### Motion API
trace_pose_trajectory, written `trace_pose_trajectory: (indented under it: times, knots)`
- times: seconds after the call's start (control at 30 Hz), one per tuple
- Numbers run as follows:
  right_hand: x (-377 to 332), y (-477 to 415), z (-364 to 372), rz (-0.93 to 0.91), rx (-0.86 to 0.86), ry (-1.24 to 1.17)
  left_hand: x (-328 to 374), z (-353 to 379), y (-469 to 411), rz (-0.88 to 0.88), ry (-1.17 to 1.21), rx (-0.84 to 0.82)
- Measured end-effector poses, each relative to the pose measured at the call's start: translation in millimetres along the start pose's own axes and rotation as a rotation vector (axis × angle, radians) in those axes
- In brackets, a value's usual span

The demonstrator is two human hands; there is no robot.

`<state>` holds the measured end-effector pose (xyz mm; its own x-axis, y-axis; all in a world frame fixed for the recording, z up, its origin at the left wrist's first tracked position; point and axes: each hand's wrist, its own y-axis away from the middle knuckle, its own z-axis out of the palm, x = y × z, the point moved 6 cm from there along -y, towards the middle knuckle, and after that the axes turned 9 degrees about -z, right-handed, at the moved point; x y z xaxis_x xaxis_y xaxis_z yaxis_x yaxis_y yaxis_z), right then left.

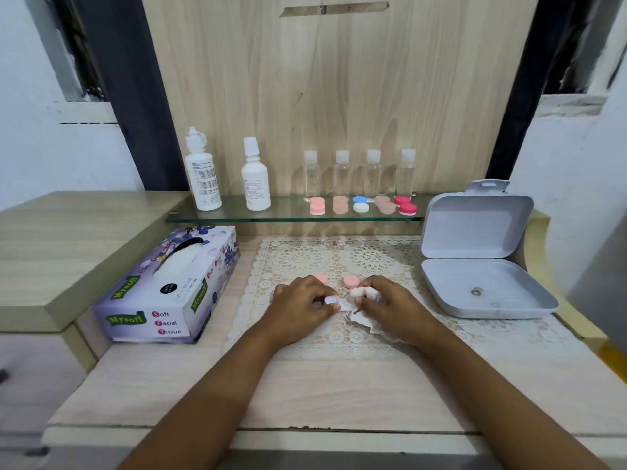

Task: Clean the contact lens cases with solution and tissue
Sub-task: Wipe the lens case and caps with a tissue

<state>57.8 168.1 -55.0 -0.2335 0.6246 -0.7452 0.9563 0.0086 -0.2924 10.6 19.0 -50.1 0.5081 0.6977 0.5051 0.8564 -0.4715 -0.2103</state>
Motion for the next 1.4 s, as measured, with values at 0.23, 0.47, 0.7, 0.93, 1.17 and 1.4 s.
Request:
trace_pose_trajectory:
  times: [0.23,0.47,0.7,0.93,1.17,1.4]
  knots:
    - [-11.3,5.4,-7.5,-0.078,0.112,-0.158,0.4,-5.4,0.4,-0.061,0.168,-0.002]
    - [-17.9,6.4,-9.7,-0.117,0.234,-0.215,-6.0,-5.8,1.9,-0.135,0.37,-0.016]
    - [-13.7,6.0,-6.7,-0.073,0.256,-0.235,-3.9,-8.7,3.5,-0.123,0.655,0.001]
    - [-10.2,6.5,-11.2,-0.043,0.314,-0.327,2.5,-12.0,8.6,-0.003,0.576,-0.015]
    - [-10.4,9.1,-12.0,-0.028,0.314,-0.153,2.7,-16.5,7.7,0.059,0.507,0.08]
    - [-26.0,13.7,-11.9,-0.264,0.335,0.097,1.0,-17.0,6.9,0.036,0.55,0.077]
